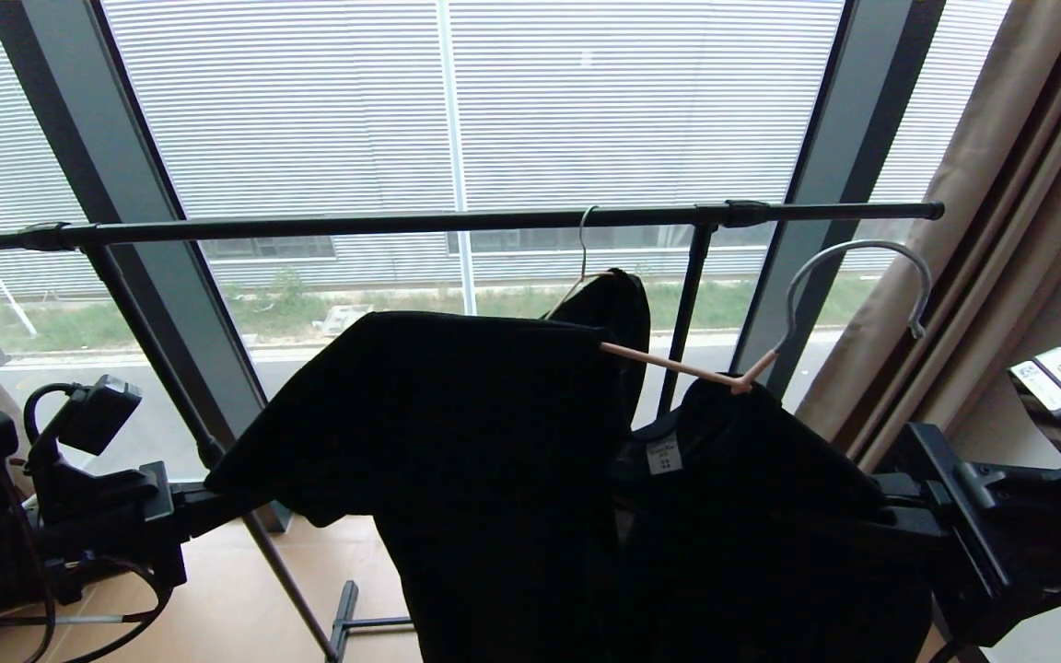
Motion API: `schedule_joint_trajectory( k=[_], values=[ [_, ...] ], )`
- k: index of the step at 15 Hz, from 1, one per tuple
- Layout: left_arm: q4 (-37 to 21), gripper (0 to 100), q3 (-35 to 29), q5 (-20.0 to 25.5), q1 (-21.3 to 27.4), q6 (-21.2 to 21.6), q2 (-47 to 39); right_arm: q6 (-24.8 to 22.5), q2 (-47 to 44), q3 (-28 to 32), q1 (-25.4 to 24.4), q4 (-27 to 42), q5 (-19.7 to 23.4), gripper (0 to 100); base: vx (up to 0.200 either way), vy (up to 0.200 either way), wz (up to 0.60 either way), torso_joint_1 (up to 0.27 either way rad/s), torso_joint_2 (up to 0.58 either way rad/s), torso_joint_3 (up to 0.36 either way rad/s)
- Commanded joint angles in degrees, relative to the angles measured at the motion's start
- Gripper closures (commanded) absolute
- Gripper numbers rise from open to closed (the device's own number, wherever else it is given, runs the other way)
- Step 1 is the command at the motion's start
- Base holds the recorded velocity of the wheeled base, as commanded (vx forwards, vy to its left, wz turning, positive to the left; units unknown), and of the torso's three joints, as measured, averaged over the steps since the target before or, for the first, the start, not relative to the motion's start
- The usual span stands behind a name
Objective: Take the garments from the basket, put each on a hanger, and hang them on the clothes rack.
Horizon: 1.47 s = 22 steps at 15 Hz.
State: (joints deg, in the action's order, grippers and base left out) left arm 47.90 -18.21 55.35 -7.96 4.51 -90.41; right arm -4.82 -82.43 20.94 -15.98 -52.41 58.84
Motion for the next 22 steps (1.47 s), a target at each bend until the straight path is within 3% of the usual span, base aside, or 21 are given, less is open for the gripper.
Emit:
schedule_joint_trajectory(
  k=[1,15,17,19,22],
  values=[
    [0.0,100,-0.07,0.03,-0.65,0.41,-0.91,-0.02,0.08,-0.03,-0.01,-0.06,0.04,100,0.0,0.0,0.0,0.0,0.0,0.0],
    [0.18,100,-0.07,2.84,-2.23,2.26,-2.76,0.07,1.13,-0.03,0.6,-0.06,0.22,100,0.0,0.0,0.0,0.0,0.0,0.0],
    [0.18,100,-0.33,3.89,-3.64,3.84,-4.52,-0.02,1.31,-0.03,2.62,-0.06,3.65,100,0.0,0.0,0.0,0.0,0.0,0.0],
    [0.27,100,0.2,5.04,-3.82,6.39,-4.78,-0.11,1.13,-0.03,2.89,-0.06,3.73,100,0.0,0.0,0.0,0.0,0.0,0.0],
    [0.44,100,0.37,5.21,-3.82,6.83,-4.69,-0.02,0.87,0.06,2.89,-0.06,3.73,100,0.0,0.0,0.0,0.0,0.0,0.0]
  ],
)
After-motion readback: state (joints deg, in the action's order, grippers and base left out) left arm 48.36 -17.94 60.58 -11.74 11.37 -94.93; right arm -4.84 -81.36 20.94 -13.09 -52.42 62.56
